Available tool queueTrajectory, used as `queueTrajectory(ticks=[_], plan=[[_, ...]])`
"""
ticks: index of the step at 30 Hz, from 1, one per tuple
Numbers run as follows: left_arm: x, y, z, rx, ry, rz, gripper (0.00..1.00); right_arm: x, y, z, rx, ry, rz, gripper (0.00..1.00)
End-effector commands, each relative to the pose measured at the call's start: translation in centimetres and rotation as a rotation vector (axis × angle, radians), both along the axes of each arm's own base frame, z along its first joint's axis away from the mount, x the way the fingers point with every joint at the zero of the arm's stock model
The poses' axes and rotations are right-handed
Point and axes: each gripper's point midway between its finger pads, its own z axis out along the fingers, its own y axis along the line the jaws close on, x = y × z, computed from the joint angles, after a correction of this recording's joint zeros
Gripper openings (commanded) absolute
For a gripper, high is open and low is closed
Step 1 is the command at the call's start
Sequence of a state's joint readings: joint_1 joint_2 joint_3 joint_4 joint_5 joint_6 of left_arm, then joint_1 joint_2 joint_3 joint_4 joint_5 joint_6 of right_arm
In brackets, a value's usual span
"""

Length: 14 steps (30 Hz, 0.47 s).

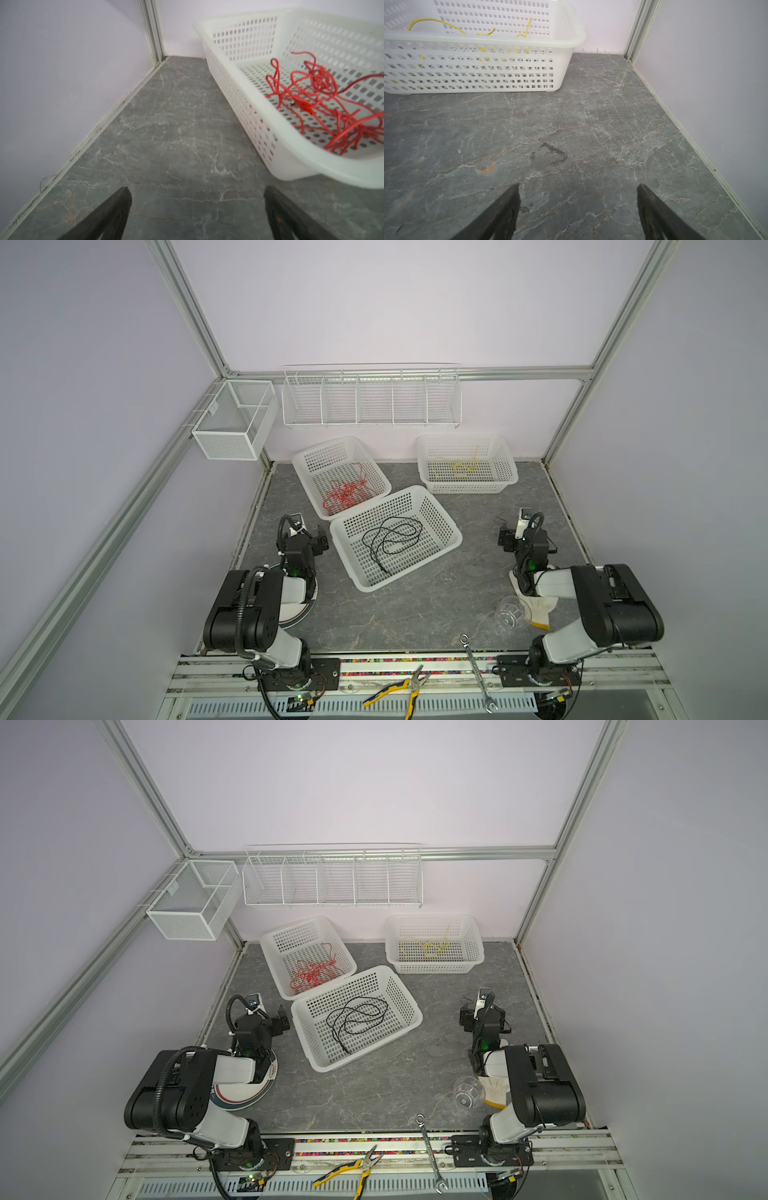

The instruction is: Untangle the cables

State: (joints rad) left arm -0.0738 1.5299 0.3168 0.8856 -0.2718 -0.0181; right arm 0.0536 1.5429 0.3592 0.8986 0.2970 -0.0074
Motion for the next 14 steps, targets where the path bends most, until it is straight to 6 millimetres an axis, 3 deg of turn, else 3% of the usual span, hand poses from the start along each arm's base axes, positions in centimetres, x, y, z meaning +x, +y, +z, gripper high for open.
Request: queueTrajectory(ticks=[1,2,5,14], plan=[[1.1,1.0,2.8,-0.019,-0.110,0.063,0.99,0.4,0.1,0.8,0.001,-0.021,0.015,0.89],[1.3,1.9,3.0,-0.010,-0.135,0.120,0.99,0.3,0.1,0.8,0.001,-0.020,0.014,0.89],[1.5,2.0,2.7,-0.029,-0.050,0.138,0.99,0.4,0.1,0.7,0.000,-0.018,0.014,0.89],[1.5,1.8,2.8,-0.017,-0.102,0.122,0.99,0.8,1.1,0.6,0.038,0.001,0.107,0.89]])
